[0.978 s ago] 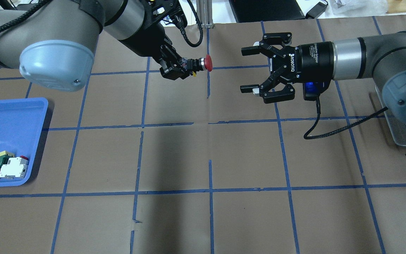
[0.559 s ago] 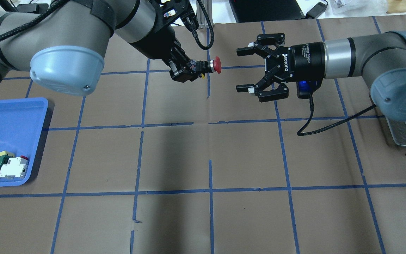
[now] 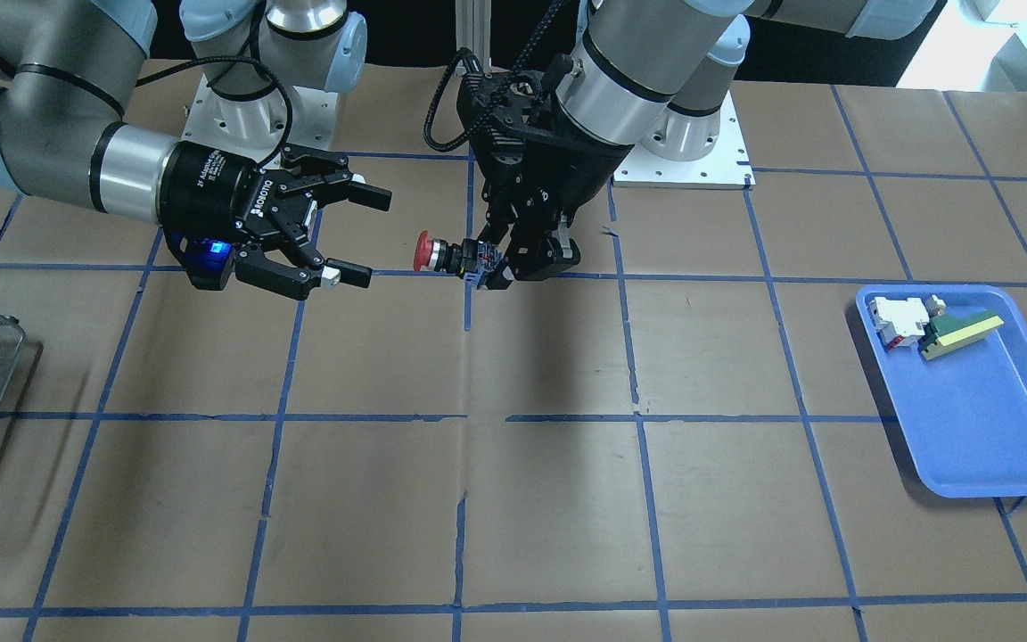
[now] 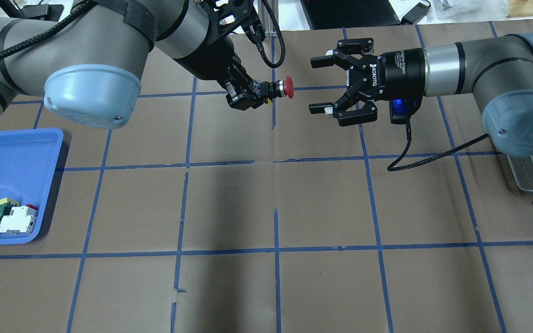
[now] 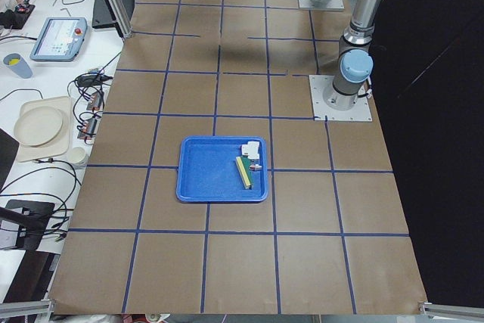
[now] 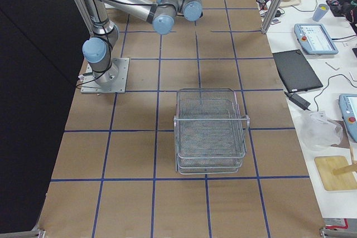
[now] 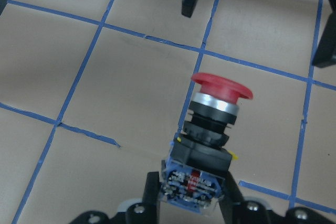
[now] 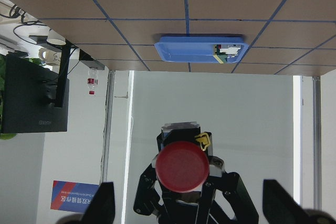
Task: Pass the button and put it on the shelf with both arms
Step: 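Bring the button toward the right gripper while right gripper approaches open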
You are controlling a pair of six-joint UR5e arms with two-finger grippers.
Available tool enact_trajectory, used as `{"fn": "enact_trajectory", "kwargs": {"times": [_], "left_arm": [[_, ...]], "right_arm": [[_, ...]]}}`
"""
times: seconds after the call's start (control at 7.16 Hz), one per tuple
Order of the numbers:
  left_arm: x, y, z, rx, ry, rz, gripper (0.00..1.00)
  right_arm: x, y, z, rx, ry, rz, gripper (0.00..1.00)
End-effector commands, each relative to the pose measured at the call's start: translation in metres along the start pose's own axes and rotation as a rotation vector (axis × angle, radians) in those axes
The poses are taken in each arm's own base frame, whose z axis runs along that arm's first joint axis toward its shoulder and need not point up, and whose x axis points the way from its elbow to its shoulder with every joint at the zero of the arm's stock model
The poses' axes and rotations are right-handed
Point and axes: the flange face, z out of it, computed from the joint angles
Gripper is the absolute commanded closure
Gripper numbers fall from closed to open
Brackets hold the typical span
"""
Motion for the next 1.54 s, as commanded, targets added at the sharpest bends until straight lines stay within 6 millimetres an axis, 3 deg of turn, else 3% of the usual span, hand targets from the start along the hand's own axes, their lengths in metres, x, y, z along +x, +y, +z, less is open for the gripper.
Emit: {"fn": "enact_trajectory", "kwargs": {"times": [0.0, 1.4], "left_arm": [[0.002, -0.001, 0.002, -0.001, 0.003, 0.005, 0.8], [0.007, -0.005, -0.001, 0.004, -0.001, -0.004, 0.78]], "right_arm": [[-0.003, 0.003, 0.016, 0.006, 0.013, 0.014, 0.0], [0.009, 0.01, 0.042, 0.062, 0.066, -0.002, 0.0]]}}
